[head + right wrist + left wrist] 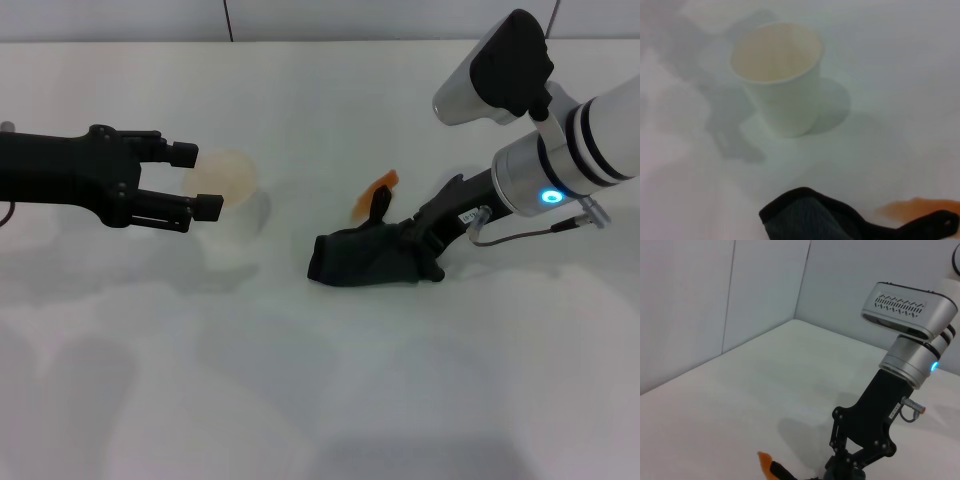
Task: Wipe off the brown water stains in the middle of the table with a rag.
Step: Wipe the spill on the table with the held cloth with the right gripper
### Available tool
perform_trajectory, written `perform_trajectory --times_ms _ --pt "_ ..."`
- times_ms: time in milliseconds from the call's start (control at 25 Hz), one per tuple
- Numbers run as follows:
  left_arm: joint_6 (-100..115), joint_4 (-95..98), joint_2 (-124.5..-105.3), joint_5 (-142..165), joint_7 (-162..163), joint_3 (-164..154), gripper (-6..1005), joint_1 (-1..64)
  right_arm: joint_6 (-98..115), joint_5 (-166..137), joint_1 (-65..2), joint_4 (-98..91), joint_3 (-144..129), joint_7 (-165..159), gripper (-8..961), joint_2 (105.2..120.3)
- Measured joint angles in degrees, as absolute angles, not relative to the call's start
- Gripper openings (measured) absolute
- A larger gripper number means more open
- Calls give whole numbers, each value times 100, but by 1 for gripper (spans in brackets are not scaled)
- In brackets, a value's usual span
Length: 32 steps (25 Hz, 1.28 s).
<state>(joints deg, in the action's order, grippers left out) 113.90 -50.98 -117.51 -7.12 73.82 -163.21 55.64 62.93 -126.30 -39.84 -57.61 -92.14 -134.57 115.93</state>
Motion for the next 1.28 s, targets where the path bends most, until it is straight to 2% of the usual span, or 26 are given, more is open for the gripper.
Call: perform_trajectory --times_ms 720,1280 --pt "11378 -5098 -11751 -721 7383 -16321 874 5547 5396 -12628 -3842 -5624 -9176 -13543 75 11558" --pt "11362 -5098 -11752 -721 7351 -16322 874 5546 6268 -12177 -3643 -6139 -9695 -13543 74 11584"
